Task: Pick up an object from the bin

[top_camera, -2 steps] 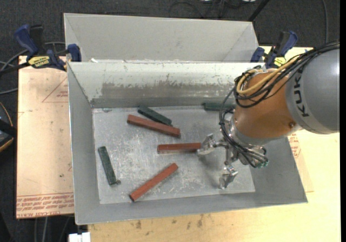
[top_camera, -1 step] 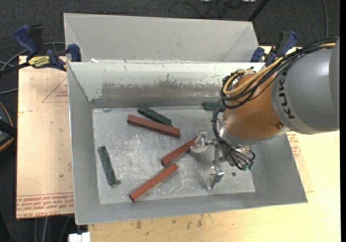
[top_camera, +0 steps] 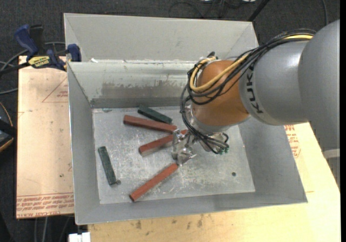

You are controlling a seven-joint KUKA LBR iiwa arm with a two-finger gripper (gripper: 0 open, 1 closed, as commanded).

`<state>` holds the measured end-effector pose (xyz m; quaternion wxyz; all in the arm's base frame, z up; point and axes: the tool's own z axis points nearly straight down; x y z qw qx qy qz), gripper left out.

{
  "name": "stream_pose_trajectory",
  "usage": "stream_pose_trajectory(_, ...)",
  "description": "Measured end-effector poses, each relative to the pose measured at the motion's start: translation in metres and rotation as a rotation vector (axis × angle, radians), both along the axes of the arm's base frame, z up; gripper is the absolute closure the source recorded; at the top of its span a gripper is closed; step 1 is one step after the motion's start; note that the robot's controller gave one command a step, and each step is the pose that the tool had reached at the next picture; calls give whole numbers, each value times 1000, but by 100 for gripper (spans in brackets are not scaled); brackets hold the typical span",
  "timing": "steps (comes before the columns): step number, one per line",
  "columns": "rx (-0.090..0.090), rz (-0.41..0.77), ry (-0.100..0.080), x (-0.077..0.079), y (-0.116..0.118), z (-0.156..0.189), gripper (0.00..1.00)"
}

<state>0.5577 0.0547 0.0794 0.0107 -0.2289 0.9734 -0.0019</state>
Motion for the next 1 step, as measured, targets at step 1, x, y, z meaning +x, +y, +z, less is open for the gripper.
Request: stream_pose_trajectory(1, 1, 1, 9, -3, 1, -3, 0)
